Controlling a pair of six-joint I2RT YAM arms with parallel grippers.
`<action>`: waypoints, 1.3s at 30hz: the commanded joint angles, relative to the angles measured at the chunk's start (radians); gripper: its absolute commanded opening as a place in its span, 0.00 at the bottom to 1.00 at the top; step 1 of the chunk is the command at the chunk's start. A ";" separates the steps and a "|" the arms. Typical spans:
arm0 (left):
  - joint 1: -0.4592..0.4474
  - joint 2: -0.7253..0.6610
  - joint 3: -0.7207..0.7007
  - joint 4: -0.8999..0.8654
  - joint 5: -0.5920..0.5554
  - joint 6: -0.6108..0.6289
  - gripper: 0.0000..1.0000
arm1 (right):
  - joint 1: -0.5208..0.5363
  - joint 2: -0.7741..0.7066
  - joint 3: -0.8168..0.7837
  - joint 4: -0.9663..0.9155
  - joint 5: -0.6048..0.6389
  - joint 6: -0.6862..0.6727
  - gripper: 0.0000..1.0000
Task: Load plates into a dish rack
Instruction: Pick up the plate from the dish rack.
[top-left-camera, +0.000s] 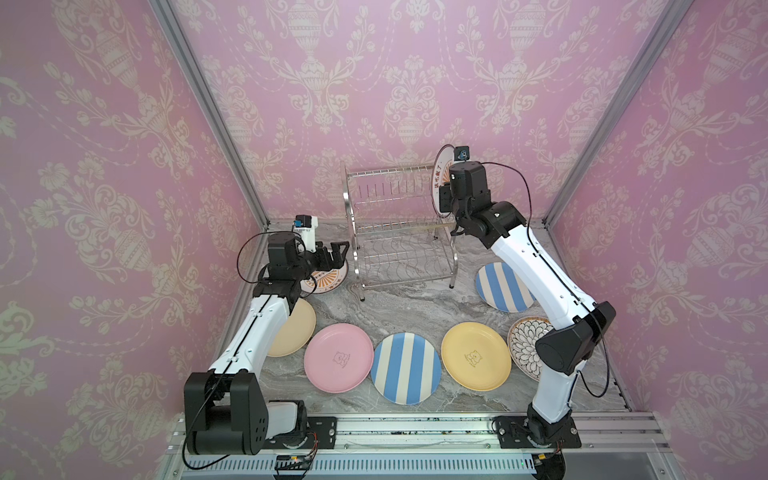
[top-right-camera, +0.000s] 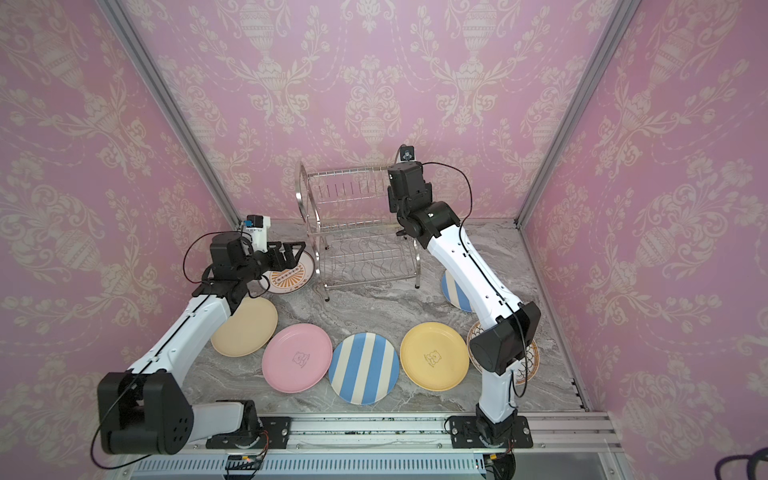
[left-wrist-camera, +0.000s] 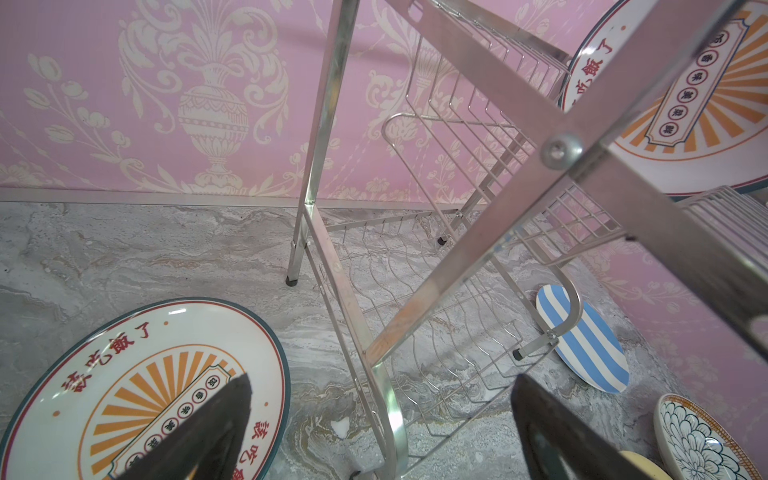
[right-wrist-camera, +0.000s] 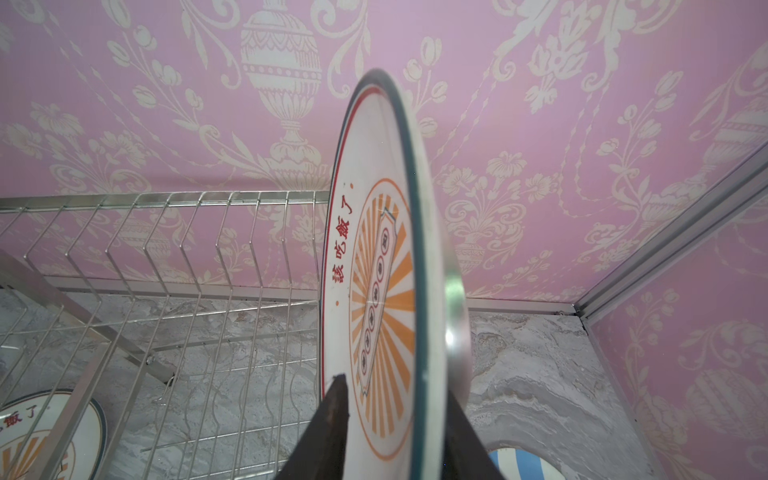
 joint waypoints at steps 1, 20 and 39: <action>0.012 -0.001 0.018 0.007 0.027 0.019 0.99 | 0.002 0.012 0.022 0.006 -0.033 0.023 0.25; 0.013 -0.006 0.023 0.026 0.042 0.018 0.99 | 0.056 0.055 0.114 0.108 0.160 -0.196 0.00; 0.013 -0.007 0.028 0.020 0.041 0.040 0.99 | 0.016 0.054 0.159 0.160 0.054 -0.285 0.00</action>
